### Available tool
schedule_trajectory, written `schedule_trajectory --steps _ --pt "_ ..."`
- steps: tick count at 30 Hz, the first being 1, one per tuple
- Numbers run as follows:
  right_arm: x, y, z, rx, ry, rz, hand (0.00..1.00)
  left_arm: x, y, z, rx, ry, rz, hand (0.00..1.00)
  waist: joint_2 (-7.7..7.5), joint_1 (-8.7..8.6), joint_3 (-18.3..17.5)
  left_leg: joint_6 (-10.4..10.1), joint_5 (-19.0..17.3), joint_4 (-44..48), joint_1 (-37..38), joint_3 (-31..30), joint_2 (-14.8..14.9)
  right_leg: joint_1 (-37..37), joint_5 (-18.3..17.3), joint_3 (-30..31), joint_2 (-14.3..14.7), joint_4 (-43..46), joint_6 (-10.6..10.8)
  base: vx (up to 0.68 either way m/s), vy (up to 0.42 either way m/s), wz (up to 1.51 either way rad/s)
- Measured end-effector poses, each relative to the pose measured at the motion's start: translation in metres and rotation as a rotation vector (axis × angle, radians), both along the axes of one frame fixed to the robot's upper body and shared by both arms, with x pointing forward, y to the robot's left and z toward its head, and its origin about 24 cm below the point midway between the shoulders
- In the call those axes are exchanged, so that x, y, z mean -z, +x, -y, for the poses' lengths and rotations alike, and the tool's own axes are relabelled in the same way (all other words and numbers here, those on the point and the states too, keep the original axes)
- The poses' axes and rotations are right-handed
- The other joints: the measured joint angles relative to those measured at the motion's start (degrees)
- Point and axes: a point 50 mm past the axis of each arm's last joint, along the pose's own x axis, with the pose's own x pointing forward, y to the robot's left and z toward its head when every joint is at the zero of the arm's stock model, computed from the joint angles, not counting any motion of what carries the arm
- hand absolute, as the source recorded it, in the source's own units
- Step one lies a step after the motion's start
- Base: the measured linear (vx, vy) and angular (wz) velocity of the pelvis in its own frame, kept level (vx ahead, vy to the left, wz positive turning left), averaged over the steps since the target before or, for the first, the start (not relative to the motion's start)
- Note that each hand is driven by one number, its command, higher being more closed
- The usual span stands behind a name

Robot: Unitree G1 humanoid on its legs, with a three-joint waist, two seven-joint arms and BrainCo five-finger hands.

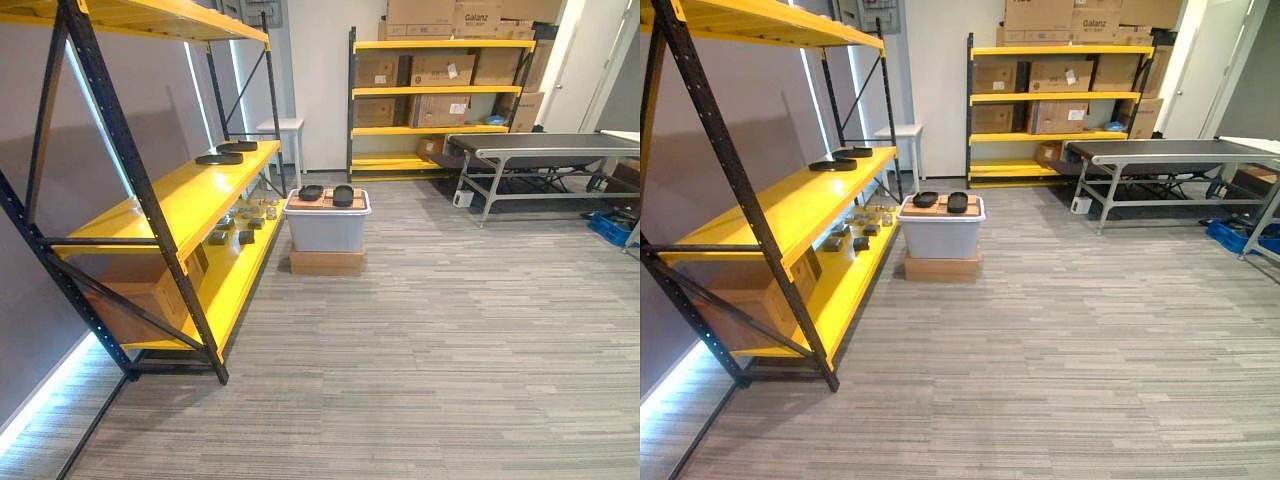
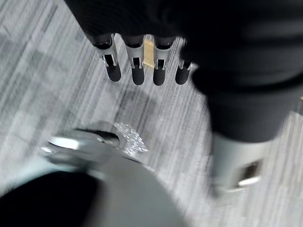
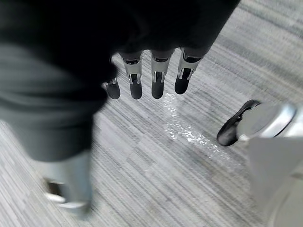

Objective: Walk over and take plastic housings, then place them on the shelf

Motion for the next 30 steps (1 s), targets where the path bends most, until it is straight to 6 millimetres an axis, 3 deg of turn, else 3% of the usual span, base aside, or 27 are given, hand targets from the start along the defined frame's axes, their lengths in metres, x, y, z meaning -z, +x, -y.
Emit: schedule_trajectory --steps 4,9,13,21,30 --pt "-0.013 0.039 0.012 -0.079 -0.065 0.108 0.00 -0.010 0.030 -0.020 0.016 0.086 0.086 0.00 0.21 -0.01 0.7 0.1 0.1 -1.1 1.4 0.2 0.1 1.9 0.5 0.1 0.2 -2.1 0.0 0.04 -0.008 -0.03" --pt "-0.029 0.058 0.039 -0.107 -0.156 0.172 0.00 -0.023 0.051 -0.040 0.036 0.155 0.175 0.00 0.93 0.16 1.8 -1.3 -0.7 -1.1 2.5 0.7 0.2 3.6 0.6 -0.1 0.2 -3.7 0.1 0.03 -0.026 -0.02" --pt "-0.029 0.056 0.041 -0.122 -0.158 0.162 0.00 -0.023 0.054 -0.038 0.039 0.148 0.186 0.00 1.32 0.13 2.5 -2.4 -1.4 -1.1 3.6 1.5 0.7 5.1 0.0 -0.2 0.5 -4.0 1.0 0.04 -0.044 -0.03" --pt "-0.027 0.052 0.040 -0.131 -0.155 0.140 0.00 -0.023 0.055 -0.036 0.041 0.146 0.195 0.00 1.38 -0.04 2.6 -2.5 -1.5 -1.1 3.7 1.5 1.3 5.3 -0.5 -0.8 1.0 -3.9 1.9 0.00 -0.045 0.00" --pt "-0.022 0.051 0.031 -0.214 -0.146 0.100 0.00 -0.018 0.038 -0.031 0.096 0.135 0.145 0.00 1.33 0.09 2.5 -2.5 -1.5 -1.8 2.8 1.6 1.3 4.1 -0.6 -1.6 1.0 -3.9 2.0 -0.02 -0.015 0.02"
